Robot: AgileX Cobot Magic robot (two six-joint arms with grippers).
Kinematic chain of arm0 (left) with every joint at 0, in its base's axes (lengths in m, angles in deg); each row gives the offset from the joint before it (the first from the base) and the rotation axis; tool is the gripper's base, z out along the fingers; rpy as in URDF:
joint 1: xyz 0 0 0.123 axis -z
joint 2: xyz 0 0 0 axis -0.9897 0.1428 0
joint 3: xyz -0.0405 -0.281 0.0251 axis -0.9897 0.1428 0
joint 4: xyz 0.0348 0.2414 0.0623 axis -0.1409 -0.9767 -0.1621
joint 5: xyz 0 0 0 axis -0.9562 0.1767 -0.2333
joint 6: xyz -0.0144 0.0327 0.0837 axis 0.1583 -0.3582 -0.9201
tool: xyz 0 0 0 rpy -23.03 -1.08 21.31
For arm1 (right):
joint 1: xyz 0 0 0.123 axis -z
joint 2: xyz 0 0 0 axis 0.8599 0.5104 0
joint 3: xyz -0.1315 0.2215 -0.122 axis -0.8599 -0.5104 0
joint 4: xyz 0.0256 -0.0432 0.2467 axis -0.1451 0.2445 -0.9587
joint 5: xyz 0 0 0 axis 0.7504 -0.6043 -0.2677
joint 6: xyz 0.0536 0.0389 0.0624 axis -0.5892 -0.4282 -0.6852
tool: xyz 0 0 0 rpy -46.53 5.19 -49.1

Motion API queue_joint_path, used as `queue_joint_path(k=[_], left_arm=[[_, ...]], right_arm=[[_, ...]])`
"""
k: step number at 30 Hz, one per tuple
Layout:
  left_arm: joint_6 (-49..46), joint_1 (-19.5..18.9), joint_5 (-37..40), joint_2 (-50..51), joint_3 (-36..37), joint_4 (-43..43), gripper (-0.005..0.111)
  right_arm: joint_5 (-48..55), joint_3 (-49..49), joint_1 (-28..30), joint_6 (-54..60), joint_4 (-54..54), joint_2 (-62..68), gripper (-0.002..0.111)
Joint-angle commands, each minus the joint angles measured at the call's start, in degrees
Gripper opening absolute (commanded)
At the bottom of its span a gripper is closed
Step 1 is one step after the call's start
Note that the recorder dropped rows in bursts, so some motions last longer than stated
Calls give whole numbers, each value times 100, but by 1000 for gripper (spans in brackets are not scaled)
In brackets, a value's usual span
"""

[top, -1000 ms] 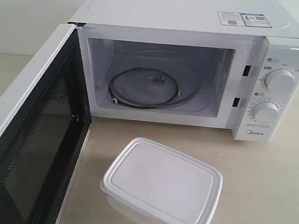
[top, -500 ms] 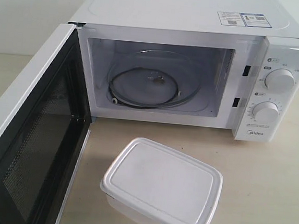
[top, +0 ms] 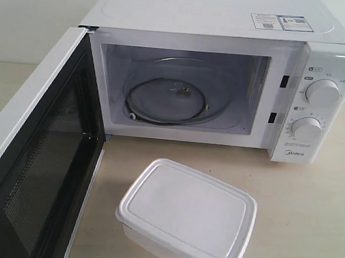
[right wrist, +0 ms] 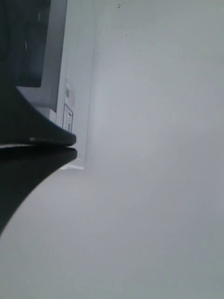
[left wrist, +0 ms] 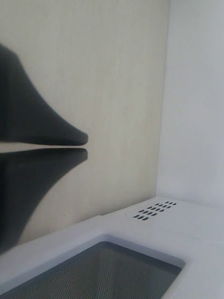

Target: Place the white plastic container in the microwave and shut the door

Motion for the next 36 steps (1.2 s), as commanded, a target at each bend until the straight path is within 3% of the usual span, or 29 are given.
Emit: queue_joint_path(k=[1, 8, 32, 36], left_arm=[[-18, 44, -22, -17, 20, -8, 4], [-18, 44, -22, -17, 20, -8, 4], [-18, 44, -22, -17, 20, -8, 4], [-18, 44, -22, -17, 20, -8, 4]], right_arm=[[-358, 237, -3, 163, 13, 1200, 0], [-1785, 234, -3, -398, 13, 2412, 0], [-1223, 162, -3, -996, 182, 2462, 0], [-1565, 151, -3, -1272, 1059, 2962, 0]])
